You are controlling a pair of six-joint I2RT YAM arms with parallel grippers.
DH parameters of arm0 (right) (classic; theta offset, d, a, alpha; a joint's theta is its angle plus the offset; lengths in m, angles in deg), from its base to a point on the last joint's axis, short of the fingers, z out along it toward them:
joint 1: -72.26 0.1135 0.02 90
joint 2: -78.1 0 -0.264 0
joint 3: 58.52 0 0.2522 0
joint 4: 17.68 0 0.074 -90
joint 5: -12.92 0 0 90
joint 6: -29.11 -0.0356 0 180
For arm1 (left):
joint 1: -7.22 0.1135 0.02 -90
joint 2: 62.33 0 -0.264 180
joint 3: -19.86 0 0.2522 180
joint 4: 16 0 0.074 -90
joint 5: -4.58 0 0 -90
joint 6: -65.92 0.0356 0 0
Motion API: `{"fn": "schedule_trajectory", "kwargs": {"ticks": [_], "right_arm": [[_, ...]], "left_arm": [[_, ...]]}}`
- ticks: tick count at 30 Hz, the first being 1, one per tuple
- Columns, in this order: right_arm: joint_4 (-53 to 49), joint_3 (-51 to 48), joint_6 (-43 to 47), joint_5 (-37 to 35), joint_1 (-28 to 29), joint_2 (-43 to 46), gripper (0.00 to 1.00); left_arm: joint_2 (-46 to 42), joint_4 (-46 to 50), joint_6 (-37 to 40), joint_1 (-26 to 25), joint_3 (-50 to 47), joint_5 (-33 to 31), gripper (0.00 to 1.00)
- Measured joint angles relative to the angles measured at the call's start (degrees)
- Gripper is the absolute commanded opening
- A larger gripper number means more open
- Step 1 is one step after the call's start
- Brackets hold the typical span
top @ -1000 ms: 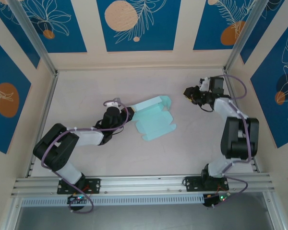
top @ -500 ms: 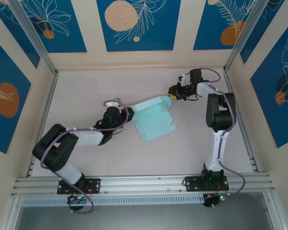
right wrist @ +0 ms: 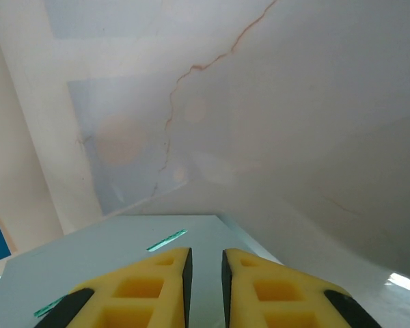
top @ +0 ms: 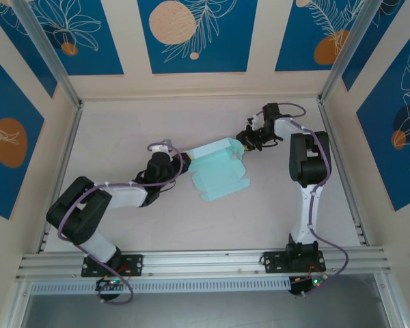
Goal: Fold the paper box
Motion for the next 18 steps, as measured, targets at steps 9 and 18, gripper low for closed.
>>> {"fn": "schedule_trajectory", "kwargs": {"ticks": [9,18], "right_arm": [[3.21,-16.35,-1.64,-12.00,-1.33,15.78,0.26],[10.29,-32.50,-0.83,-22.91,1.44,35.85,0.39]], "left_arm": [[-0.02,0.00,0.20,0.00,0.00,0.02,0.02],[-0.02,-0.02,0.37,0.00,0.00,0.00,0.02]]}}
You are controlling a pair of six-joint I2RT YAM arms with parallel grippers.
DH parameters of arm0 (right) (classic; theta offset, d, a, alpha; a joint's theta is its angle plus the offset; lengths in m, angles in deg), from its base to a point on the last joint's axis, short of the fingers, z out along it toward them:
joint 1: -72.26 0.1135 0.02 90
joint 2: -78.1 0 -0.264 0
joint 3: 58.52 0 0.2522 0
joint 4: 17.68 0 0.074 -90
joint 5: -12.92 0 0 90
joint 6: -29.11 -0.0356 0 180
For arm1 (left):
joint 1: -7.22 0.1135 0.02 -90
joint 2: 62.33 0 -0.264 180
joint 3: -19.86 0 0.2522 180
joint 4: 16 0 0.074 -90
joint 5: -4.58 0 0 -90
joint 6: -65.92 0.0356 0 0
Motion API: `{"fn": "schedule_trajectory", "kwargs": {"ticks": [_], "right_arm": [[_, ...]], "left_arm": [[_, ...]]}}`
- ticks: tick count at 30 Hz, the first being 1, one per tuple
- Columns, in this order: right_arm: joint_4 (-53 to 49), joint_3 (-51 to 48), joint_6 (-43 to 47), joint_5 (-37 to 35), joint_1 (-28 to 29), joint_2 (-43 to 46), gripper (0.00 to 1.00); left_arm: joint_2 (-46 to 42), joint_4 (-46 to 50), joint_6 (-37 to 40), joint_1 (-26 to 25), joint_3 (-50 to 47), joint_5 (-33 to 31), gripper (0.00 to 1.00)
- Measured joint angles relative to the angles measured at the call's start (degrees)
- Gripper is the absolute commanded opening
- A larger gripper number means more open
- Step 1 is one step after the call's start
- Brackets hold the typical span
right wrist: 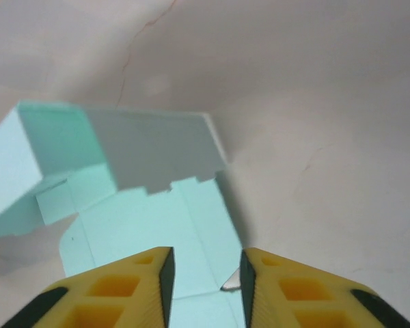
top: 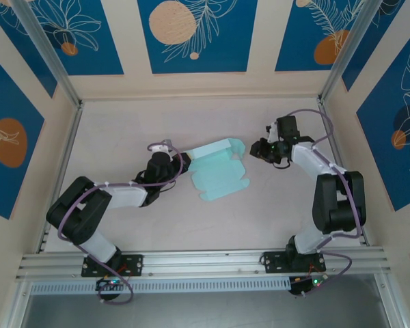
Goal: Fold the paper box
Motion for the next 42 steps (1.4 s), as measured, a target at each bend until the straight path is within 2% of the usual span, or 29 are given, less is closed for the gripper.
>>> {"fn": "schedule_trajectory", "kwargs": {"ticks": [5,15,18,24,26,34,42], "right_arm": [[2.25,-1.25,3.63,-1.75,4.83,-2.56,0.43],[2.93,5.86,9.84,-6.62,6.54,-10.49,0.42],[2.84,8.81,10.95,-6.99,7.21,-12.15,0.36],[2.27,12.48,12.17,-9.14,8.79,-15.13,0.13],[1.44,13.31,12.55,-10.25,9.11,-15.56,0.09],[-5.84,19.52,12.07,-12.61,9.92,-16.68,0.04],[-11.10,24.92,8.44,-12.44,9.97,-20.39,0.04]], "left_arm": [[0.00,0.00,0.02,0.00,0.00,0.02,0.02],[0.00,0.00,0.02,0.00,0.00,0.02,0.01],[0.00,0.02,0.02,0.00,0.00,0.02,0.01],[0.00,0.04,0.04,0.02,0.02,-0.02,0.01],[0.00,0.04,0.04,0.09,0.11,0.00,0.01],[0.02,-0.02,0.07,0.22,0.52,0.00,0.01],[0.46,-0.24,0.07,0.22,0.81,-0.22,0.01]]}}
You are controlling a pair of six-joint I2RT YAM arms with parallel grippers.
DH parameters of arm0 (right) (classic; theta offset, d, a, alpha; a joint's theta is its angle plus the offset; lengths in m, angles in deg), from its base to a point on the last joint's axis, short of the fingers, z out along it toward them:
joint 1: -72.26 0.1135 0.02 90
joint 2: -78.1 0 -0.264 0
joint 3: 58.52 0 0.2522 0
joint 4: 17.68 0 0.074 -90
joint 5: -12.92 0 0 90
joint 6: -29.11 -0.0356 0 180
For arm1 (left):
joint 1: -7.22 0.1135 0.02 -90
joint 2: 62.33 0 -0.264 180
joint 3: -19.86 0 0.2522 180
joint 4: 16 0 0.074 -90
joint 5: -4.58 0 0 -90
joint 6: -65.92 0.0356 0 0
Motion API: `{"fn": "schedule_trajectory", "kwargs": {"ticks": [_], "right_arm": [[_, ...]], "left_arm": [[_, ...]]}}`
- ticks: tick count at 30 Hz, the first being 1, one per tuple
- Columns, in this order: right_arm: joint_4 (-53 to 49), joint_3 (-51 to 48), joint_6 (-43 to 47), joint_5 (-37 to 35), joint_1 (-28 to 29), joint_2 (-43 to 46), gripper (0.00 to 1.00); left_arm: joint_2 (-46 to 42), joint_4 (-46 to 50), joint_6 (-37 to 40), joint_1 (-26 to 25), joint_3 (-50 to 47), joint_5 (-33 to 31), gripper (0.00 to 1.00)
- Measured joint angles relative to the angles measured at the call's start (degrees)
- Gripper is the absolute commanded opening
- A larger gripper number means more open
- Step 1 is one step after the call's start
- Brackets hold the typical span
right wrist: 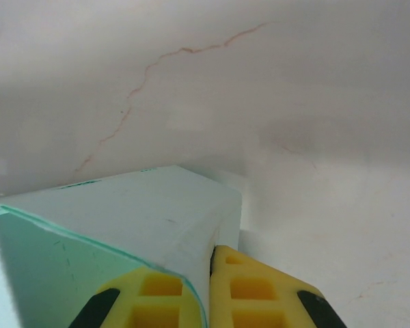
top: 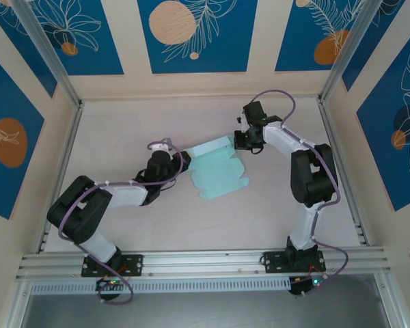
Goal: Fold the paper box
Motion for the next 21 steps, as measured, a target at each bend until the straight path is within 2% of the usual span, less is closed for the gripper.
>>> {"fn": "schedule_trajectory", "kwargs": {"ticks": [9,16,21], "right_arm": [[-6.29,8.61,-1.64,3.23,-1.01,-4.59,0.04],[-7.80,10.25,-3.37,10.49,-3.39,-6.19,0.04],[-9.97,13.09,-3.76,10.78,-3.50,-7.43,0.04]], "left_arm": [[0.04,-0.17,1.03,0.00,0.28,-0.61,0.00],[0.81,-0.68,1.27,-0.07,1.36,-0.61,0.00],[1.20,-1.38,1.31,-0.15,1.81,-0.63,0.00]]}}
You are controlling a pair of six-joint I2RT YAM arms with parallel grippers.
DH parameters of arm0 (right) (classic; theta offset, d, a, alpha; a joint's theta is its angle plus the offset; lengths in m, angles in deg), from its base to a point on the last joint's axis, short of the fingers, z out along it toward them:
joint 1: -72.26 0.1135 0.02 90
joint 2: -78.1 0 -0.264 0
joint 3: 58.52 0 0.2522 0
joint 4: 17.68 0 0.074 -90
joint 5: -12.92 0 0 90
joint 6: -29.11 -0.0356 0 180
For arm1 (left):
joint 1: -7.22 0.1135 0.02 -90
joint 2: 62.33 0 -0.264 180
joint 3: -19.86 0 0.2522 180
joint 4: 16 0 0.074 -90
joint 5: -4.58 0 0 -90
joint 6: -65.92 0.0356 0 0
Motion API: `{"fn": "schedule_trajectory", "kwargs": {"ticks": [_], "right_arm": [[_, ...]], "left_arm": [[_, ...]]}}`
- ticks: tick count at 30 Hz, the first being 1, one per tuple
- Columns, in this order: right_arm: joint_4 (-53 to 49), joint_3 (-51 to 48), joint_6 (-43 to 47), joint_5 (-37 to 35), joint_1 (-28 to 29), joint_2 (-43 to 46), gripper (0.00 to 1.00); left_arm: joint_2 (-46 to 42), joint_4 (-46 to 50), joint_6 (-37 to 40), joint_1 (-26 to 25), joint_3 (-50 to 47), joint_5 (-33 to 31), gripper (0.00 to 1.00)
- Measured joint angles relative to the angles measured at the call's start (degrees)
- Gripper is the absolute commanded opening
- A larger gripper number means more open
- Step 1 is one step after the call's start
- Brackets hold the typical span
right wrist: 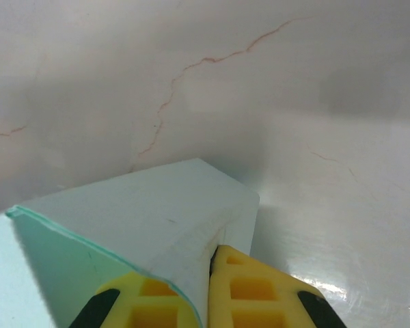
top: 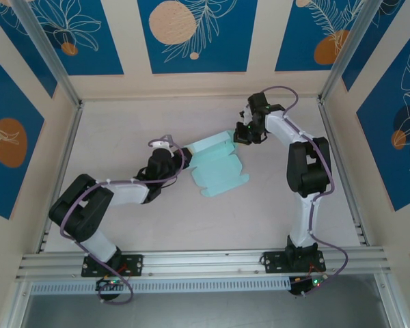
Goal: Fold the paper box
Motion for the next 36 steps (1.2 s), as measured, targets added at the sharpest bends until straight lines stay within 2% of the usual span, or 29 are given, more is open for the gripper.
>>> {"fn": "schedule_trajectory", "kwargs": {"ticks": [9,20,22,26,30,33,36], "right_arm": [[-7.93,13.77,5.33,-10.12,4.00,-5.73,0.04],[-13.97,21.79,7.17,-21.29,8.74,-9.51,0.05],[-13.92,22.27,7.30,-22.32,9.31,-9.57,0.10],[-13.42,21.42,7.04,-23.04,9.49,-9.49,0.32],[-9.14,14.62,6.95,-21.77,7.96,-7.67,0.46],[-5.38,6.14,7.26,-17.22,6.49,-4.81,0.52],[-2.03,-1.09,7.74,-12.09,5.84,-1.22,0.52]], "left_arm": [[0.20,-0.02,0.02,-0.11,0.07,-0.63,0.00],[0.63,1.60,0.11,-0.07,0.07,-1.55,0.00],[0.63,1.60,0.13,-0.07,0.07,-1.55,0.00],[0.63,1.68,0.13,-0.02,0.07,-1.90,0.00],[0.63,2.23,0.15,0.04,0.07,-1.90,0.00],[0.63,2.54,0.20,0.00,0.04,-1.36,0.00],[0.61,2.58,0.59,-0.13,0.04,-0.63,0.00]]}}
